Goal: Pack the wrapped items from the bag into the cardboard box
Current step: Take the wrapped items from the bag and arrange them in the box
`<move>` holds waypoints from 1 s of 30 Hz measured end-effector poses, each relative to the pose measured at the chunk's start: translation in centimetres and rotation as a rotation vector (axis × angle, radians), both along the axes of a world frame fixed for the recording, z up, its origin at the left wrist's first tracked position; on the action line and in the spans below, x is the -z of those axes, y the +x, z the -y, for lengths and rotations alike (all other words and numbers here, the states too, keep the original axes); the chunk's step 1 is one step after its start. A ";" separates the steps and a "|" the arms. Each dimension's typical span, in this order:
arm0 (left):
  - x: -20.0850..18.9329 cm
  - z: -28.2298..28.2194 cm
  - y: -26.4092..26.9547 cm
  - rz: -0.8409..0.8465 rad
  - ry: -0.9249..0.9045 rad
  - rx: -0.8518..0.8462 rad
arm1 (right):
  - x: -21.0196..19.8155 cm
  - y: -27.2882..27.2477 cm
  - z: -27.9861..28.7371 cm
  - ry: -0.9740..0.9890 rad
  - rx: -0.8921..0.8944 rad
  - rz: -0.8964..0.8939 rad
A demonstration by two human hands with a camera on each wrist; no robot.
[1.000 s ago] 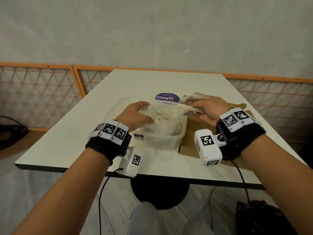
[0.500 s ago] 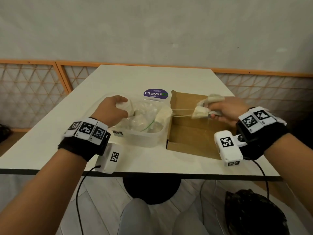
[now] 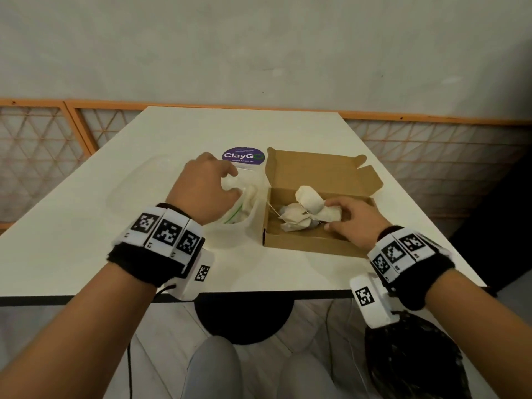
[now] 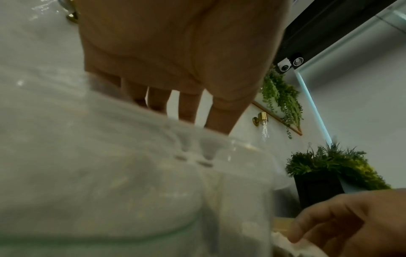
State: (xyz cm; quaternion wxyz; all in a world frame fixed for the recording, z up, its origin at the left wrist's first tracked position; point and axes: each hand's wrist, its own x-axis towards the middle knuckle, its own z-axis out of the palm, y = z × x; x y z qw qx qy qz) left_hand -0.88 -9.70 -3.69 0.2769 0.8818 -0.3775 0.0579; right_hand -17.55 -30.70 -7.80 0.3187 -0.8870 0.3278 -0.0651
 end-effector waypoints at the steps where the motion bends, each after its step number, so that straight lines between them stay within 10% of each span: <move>1: 0.0 0.0 0.1 -0.022 0.044 -0.008 | 0.2 -0.1 -0.1 0.024 -0.023 0.006; 15: 0.4 1.7 -0.2 -0.033 0.242 0.035 | 1.0 -0.2 -0.3 0.145 -0.172 0.078; 23: -2.4 2.8 -2.7 0.188 -0.351 0.025 | 0.5 -1.1 -0.4 0.216 -0.166 0.105; 30: 1.0 7.6 -7.5 -0.532 -0.317 0.168 | 0.3 -2.8 -0.5 0.171 -0.142 0.108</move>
